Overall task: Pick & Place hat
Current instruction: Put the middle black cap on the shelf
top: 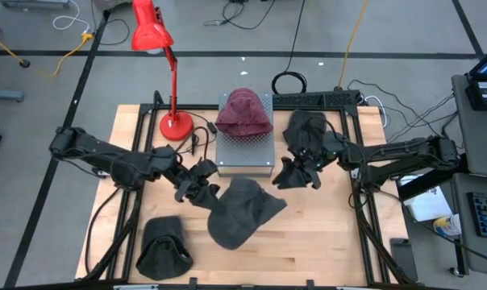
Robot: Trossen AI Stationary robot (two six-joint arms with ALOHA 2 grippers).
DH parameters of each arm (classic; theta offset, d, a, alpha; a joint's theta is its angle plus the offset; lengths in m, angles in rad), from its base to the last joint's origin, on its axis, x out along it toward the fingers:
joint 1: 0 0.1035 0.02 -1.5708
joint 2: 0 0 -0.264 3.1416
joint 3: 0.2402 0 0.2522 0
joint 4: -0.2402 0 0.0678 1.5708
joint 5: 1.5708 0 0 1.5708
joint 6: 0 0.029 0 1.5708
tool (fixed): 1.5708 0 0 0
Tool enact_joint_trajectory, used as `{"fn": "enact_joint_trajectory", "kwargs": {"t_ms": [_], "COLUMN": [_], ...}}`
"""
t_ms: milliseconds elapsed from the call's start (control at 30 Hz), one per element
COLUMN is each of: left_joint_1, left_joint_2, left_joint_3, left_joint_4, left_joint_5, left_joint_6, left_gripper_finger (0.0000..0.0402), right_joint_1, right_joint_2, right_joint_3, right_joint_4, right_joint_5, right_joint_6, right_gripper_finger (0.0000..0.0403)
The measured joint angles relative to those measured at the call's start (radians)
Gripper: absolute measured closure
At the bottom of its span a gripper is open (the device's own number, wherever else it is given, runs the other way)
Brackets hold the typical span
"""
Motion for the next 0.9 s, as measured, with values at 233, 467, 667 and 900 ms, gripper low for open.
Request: {"fn": "enact_joint_trajectory", "kwargs": {"t_ms": [233, 467, 667, 900], "left_joint_1": [0.0, 0.015, 0.032, 0.045], "left_joint_2": [-0.002, 0.012, 0.02, 0.027], "left_joint_3": [0.0, 0.001, 0.001, 0.022], "left_joint_4": [-0.005, -0.007, -0.021, -0.039], "left_joint_5": [-0.023, -0.036, -0.051, -0.052], "left_joint_6": [-0.013, -0.014, -0.02, -0.004], "left_gripper_finger": [0.0394, 0.0394, 0.0394, 0.0394], "right_joint_1": [0.027, 0.062, 0.083, 0.085], "right_joint_2": [0.0, 0.006, 0.006, 0.006], "right_joint_3": [0.0, 0.0, 0.0, 0.0], "right_joint_4": [0.039, 0.056, 0.054, 0.017], "right_joint_5": [0.105, 0.186, 0.223, 0.351], "right_joint_6": [-0.093, -0.144, -0.166, -0.229], "right_gripper_finger": [0.0239, 0.0239, 0.0239, 0.0239]}}
